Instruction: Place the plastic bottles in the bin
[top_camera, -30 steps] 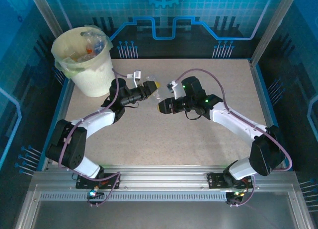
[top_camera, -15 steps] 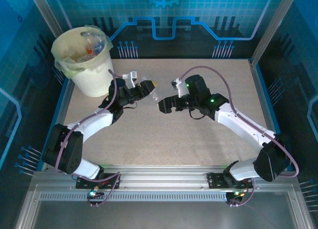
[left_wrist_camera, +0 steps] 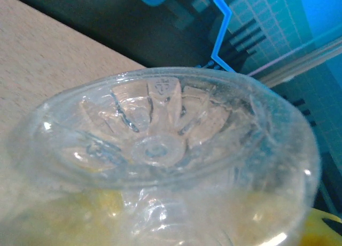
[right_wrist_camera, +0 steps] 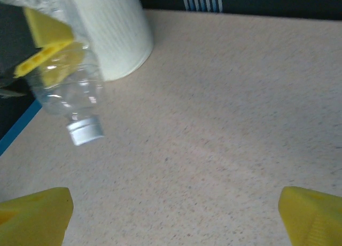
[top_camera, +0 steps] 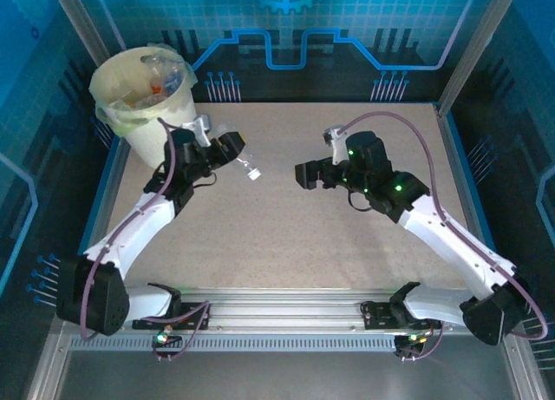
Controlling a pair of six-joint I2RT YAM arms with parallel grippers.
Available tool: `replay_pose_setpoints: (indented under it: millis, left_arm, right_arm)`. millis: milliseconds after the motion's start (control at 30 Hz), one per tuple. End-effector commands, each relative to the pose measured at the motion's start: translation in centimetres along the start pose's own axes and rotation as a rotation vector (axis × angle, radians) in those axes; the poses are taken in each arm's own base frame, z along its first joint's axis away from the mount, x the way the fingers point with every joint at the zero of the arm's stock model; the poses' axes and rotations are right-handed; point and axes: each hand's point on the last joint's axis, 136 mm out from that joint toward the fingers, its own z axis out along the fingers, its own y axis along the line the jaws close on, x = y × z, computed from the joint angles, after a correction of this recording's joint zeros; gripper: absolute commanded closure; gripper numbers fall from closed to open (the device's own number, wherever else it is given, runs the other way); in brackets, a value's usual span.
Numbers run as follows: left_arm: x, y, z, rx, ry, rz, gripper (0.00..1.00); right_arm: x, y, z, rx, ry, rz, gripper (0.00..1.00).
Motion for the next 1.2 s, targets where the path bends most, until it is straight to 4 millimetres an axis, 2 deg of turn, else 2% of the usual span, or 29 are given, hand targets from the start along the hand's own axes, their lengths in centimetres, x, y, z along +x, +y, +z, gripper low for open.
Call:
replay_pose_setpoints:
  millis: [0, 233, 567, 767, 867, 1033, 1167]
  left_arm:
    - [-3.6, -0.3, -3.4, -0.086, -0.081, 0.085, 0.48]
    - [-10.5, -0.1, -10.3, -0.268, -0.290, 0.195, 0.47]
    - [-18.1, 0.6, -14.8, -0.477, -0.471, 0.312, 0.48]
    - [-23.0, 0.9, -16.0, -0.505, -0.545, 0.315, 0.48]
    - [-25.4, 1.9, -15.8, -0.537, -0.566, 0.312, 0.48]
    - [-29.4, 4.2, -14.4, -0.532, -0.604, 0.271, 0.47]
    - [-31.8, 5.9, -12.8, -0.483, -0.608, 0.222, 0.46]
  right_arm:
    - [-1.0, -2.6, -0.9, 0.136, -0.097, 0.040, 0.00]
    - [-1.4, -5.0, -1.9, 0.230, -0.157, 0.089, 0.00]
    - [-1.8, -5.4, -1.6, 0.247, -0.152, 0.103, 0.00]
    - [-1.6, -5.6, -2.0, 0.252, -0.146, 0.101, 0.00]
    - [-1.1, -5.7, -2.1, 0.255, -0.139, 0.104, 0.00]
    - [-0.6, -5.9, -2.3, 0.259, -0.129, 0.112, 0.00]
    - [-0.6, -6.0, -2.7, 0.265, -0.125, 0.110, 0.00]
